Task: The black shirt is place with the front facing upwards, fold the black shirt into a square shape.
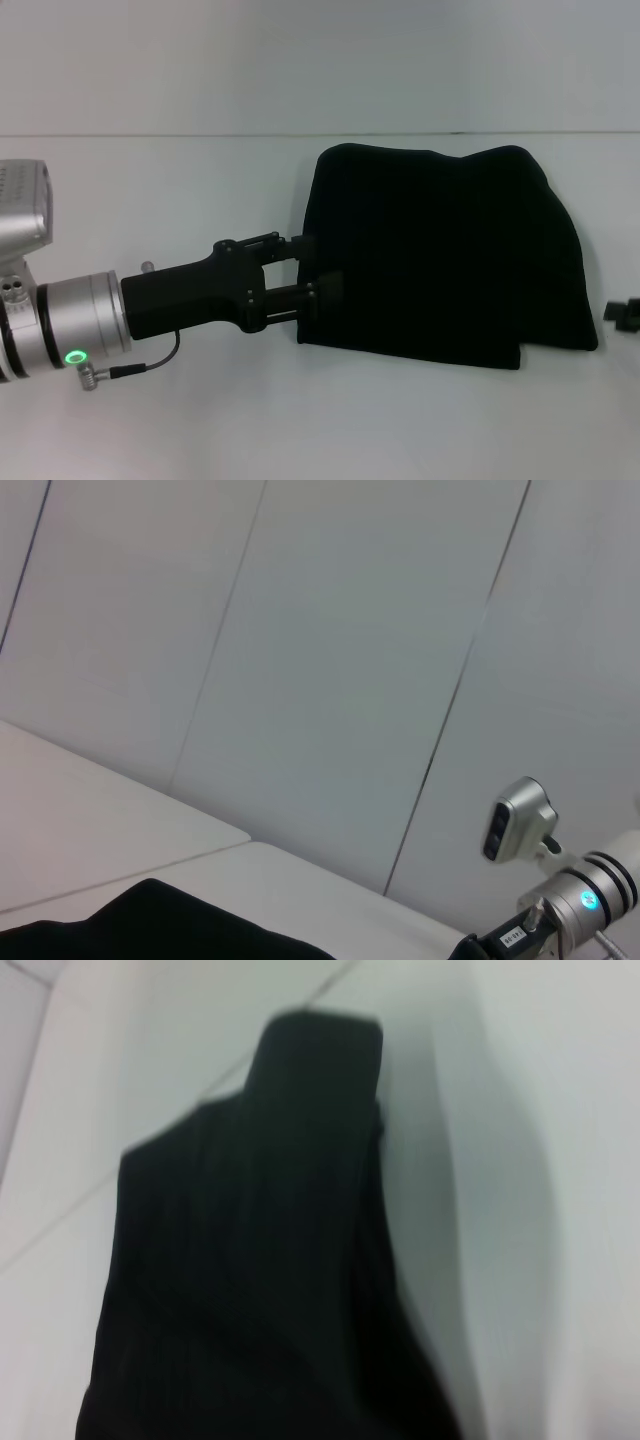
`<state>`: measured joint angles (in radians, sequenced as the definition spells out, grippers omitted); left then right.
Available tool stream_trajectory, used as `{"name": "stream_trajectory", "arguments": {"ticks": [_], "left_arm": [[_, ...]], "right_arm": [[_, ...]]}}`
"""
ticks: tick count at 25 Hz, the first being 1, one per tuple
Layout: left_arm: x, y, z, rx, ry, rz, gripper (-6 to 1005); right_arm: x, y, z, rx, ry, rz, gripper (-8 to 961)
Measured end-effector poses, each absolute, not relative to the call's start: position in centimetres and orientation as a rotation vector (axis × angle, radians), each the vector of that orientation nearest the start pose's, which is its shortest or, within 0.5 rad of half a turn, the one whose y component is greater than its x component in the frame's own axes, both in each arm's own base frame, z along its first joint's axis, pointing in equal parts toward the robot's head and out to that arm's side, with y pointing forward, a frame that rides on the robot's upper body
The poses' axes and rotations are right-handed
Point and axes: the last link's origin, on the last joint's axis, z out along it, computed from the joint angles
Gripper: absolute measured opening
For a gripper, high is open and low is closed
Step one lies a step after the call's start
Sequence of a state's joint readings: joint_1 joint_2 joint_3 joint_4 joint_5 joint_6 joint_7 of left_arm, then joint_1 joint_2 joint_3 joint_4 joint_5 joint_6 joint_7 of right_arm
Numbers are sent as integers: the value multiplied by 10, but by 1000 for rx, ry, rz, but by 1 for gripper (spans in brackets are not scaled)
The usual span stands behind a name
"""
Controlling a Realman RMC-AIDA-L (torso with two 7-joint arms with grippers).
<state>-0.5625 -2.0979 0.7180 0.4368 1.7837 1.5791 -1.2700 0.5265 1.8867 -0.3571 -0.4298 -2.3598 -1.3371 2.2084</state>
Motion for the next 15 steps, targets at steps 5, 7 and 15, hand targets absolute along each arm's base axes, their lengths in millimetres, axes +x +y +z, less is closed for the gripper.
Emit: {"name": "stream_trajectory", "arguments": {"ticks": [5, 7, 15], "left_arm": [[-238, 321, -29, -2645, -701, -1081, 726], [-238, 321, -29, -2642, -714, -1080, 726], [-239, 324, -28, -2596, -740, -1103, 725]], "right_arm": [[375, 323, 77, -1892, 1793, 733, 210], [372, 322, 90, -1910, 1672, 851, 295], [323, 348, 76, -2139, 1103, 981, 734]]}}
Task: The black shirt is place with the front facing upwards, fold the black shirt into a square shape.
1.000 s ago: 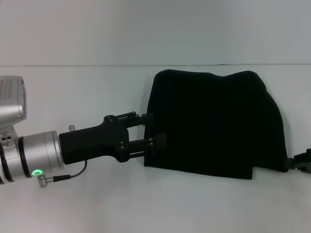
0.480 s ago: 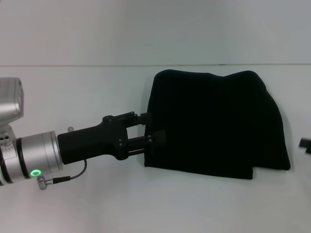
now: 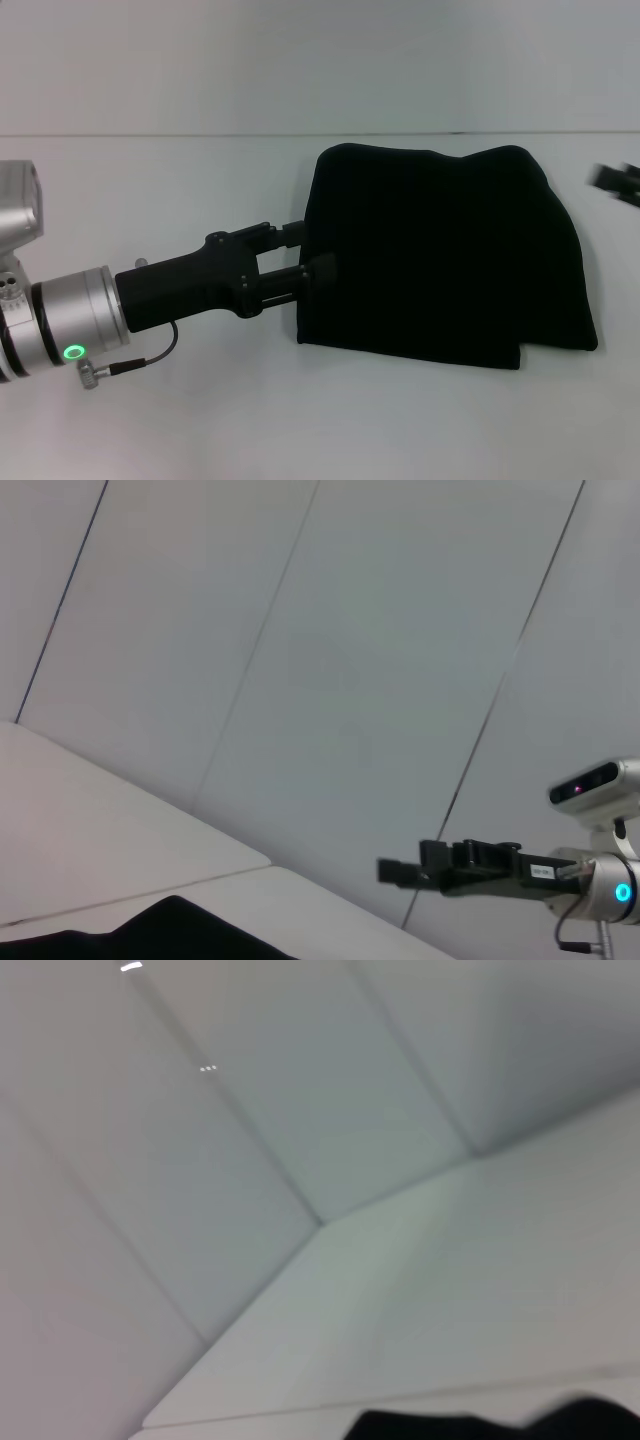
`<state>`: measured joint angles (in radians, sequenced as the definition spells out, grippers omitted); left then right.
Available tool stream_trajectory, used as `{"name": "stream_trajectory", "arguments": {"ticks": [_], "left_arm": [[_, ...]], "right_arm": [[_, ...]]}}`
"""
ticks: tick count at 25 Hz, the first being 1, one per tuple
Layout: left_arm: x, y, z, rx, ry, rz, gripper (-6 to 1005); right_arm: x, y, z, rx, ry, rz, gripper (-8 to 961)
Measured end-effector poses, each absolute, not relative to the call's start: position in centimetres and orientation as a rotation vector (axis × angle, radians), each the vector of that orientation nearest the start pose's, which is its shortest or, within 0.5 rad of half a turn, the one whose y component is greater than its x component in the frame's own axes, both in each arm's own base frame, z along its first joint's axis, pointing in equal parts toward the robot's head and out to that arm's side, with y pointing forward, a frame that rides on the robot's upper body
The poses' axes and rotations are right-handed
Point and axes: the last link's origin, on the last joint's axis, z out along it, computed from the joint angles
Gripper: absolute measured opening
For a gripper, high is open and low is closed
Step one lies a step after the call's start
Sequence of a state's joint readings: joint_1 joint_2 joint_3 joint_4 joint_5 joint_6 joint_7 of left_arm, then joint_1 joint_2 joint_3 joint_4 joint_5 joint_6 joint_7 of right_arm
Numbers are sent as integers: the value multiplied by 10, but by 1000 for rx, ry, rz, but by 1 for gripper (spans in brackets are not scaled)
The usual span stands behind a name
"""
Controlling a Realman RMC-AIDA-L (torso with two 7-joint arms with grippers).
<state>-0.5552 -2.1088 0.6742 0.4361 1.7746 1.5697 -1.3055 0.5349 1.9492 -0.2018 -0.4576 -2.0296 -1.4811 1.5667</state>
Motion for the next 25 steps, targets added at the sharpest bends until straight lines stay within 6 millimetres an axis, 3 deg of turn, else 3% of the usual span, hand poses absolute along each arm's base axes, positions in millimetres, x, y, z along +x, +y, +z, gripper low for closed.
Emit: {"name": "stream_trajectory", "arguments": {"ticks": [6, 9, 13, 25], "left_arm": [[-242, 327, -33, -2562, -806, -1096, 725], [-243, 329, -33, -2542, -840, -1089, 725], [-244, 329, -33, -2530, -849, -1099, 724], [-246, 330, -34, -2509, -877, -1087, 724]], "right_arm": [[277, 386, 21, -2207, 923, 902, 851], [269, 400, 0, -2223, 924, 797, 895], [273, 410, -13, -2174, 990, 713, 917], [307, 418, -9, -1982, 1117, 544, 912]]}}
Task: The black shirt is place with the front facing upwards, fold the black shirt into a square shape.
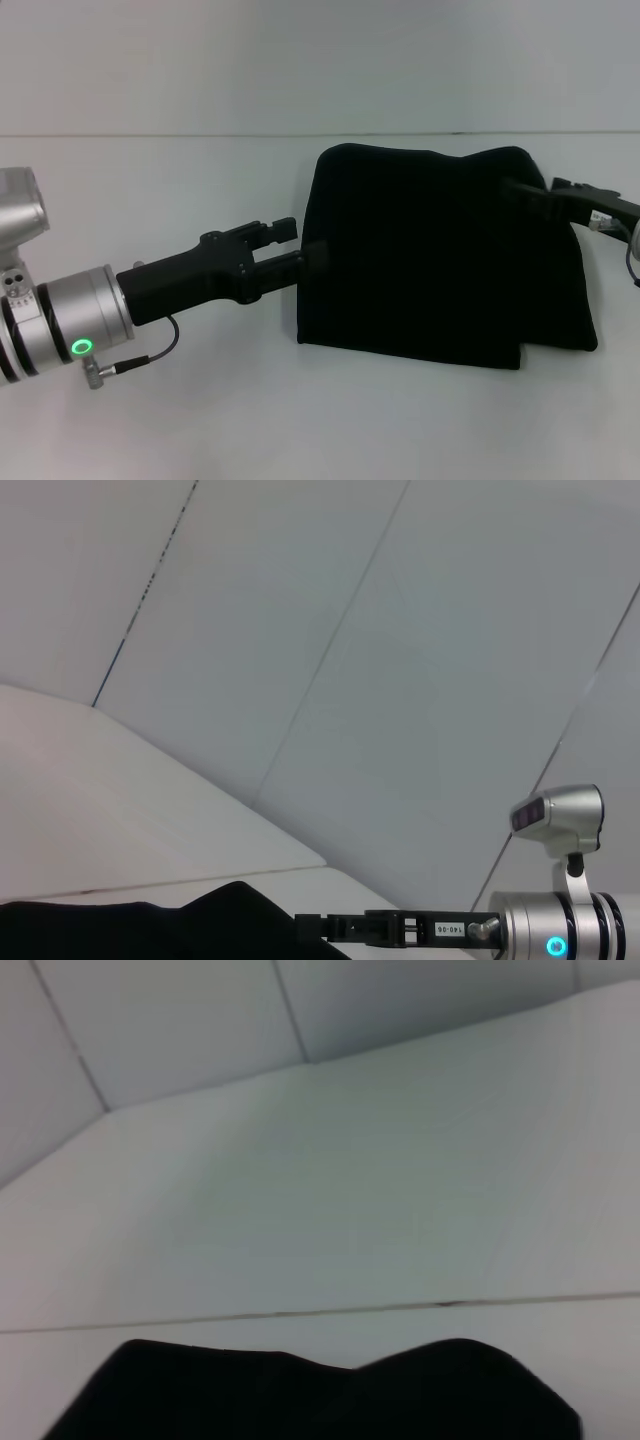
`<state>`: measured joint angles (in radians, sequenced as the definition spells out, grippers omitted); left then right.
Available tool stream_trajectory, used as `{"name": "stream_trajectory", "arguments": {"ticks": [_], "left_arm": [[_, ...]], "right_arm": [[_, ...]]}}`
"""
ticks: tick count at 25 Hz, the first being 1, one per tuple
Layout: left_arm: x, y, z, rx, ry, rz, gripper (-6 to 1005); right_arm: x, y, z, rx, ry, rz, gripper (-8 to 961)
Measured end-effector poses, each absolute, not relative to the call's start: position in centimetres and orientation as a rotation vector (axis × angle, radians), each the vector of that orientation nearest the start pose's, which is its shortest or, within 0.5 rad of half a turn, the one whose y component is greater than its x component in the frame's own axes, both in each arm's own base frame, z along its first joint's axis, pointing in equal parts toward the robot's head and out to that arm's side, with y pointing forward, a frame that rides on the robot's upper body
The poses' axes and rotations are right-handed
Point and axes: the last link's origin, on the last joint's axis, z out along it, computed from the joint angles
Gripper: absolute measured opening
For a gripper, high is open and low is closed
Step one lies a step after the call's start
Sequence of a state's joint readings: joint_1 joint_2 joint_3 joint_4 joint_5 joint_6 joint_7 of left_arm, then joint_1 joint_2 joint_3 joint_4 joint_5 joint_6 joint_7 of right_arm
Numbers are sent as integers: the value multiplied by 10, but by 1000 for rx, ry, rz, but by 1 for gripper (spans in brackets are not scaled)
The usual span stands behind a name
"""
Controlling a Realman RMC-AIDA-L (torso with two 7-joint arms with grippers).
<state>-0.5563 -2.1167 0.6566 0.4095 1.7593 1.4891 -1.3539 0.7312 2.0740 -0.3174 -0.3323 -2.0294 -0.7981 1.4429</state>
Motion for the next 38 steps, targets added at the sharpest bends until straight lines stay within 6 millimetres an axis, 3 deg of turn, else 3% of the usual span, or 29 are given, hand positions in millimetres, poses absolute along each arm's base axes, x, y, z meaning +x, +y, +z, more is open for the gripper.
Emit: {"name": "stream_trajectory", "arguments": {"ticks": [11, 18, 24, 30, 33, 38], "left_arm": [[-247, 330, -36, -2500, -889, -1080, 723], [-247, 339, -38, -2431, -1016, -1086, 723], [-244, 369, -17, -2291, -1417, -1116, 722], [-255, 388, -9, -2074, -1889, -978, 722], [-257, 388, -17, -2063, -1961, -886, 722], [-270, 386, -35, -2000, -2005, -726, 722]], "right_arm": [[325, 422, -2, -1847, 1194, 463, 912], [332, 414, 25, -1809, 1167, 587, 911], [327, 368, 43, -2024, 916, 758, 911], [330, 315, 25, -2224, 662, 765, 912], [333, 289, 7, -2279, 546, 770, 912], [337, 260, -15, -2354, 420, 735, 913]]}}
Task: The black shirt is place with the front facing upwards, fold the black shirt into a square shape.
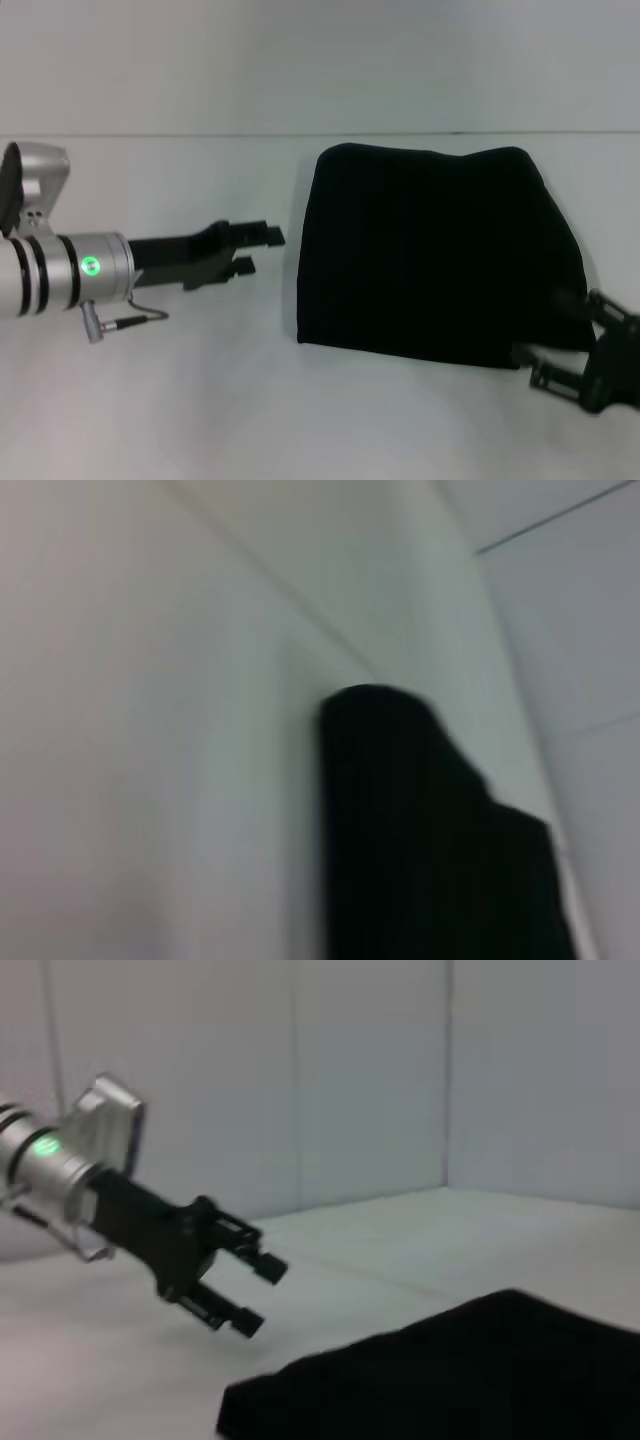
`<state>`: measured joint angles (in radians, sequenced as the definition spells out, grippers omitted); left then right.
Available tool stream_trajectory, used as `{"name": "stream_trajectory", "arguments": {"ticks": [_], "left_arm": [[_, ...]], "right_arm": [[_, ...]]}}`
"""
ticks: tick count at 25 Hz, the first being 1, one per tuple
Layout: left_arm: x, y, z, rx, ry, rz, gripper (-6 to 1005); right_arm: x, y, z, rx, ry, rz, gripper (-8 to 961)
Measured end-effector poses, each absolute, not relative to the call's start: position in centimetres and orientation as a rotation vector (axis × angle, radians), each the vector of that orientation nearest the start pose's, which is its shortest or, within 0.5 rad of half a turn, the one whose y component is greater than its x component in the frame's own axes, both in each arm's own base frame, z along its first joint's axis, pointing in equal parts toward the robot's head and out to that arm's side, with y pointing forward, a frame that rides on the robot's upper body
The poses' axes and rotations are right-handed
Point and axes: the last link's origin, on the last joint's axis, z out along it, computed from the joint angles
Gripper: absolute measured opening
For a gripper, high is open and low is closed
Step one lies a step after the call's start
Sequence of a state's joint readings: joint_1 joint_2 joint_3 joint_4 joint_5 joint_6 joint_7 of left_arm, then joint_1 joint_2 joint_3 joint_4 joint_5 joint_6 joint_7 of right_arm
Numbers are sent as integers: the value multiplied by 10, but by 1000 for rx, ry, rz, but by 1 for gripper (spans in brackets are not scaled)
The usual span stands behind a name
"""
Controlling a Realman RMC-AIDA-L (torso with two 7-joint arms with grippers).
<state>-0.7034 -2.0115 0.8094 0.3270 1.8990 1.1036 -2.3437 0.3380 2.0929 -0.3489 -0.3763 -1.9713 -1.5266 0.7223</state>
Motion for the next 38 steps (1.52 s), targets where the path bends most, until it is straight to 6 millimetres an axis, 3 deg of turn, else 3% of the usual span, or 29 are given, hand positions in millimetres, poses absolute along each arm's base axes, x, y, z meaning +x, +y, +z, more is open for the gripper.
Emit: {"name": "stream_trajectory", "arguments": {"ticks": [6, 29, 38], "left_arm": [[-274, 383, -51, 2310, 2357, 766, 721], [-247, 381, -87, 2358, 2297, 712, 720], [-241, 379, -96, 2401, 2259, 719, 509]], "right_arm": [[343, 251, -26, -2373, 411, 689, 913], [346, 242, -25, -2363, 431, 705, 913], [346, 241, -25, -2359, 435, 712, 912]]}}
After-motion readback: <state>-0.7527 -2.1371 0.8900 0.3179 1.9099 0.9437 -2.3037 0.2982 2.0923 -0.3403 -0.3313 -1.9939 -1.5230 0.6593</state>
